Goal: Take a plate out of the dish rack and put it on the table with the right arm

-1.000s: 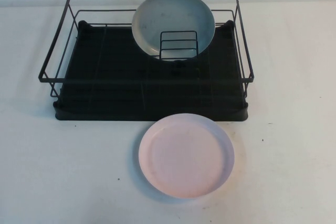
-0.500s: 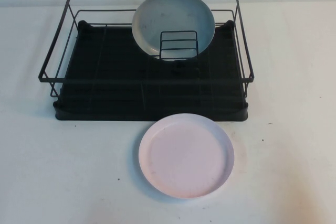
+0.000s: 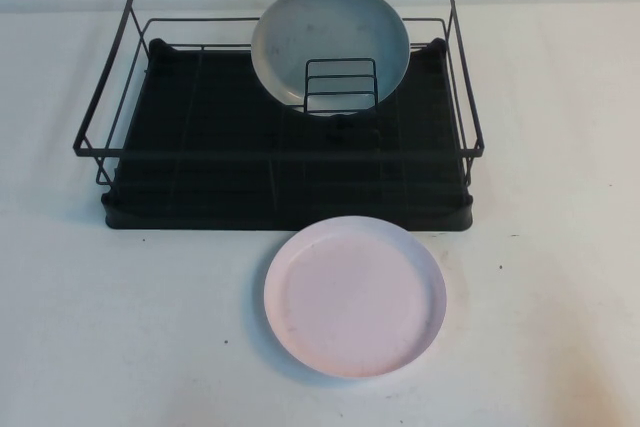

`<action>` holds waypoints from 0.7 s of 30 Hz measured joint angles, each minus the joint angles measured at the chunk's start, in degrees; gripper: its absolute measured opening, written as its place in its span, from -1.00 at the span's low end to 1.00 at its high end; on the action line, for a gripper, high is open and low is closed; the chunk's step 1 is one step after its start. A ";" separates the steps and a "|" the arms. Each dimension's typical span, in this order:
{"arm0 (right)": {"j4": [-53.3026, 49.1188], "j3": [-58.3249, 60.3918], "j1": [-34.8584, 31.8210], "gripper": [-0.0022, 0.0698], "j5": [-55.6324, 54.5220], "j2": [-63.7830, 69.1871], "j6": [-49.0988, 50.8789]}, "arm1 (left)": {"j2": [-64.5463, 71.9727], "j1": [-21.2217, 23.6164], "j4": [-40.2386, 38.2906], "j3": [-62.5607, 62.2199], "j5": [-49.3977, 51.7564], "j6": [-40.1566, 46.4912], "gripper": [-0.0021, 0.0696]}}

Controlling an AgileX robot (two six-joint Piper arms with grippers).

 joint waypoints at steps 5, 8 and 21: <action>0.70 0.00 0.00 -0.99 0.00 -0.03 0.00 | 0.00 0.00 0.00 0.00 0.00 0.00 -0.95; -1.81 0.00 0.00 -0.99 1.16 -0.03 2.62 | 0.00 0.00 0.00 0.00 0.00 0.00 -0.95; -16.18 0.00 0.00 -0.99 20.67 -0.03 17.82 | 0.00 0.00 0.00 0.00 0.00 0.00 -0.95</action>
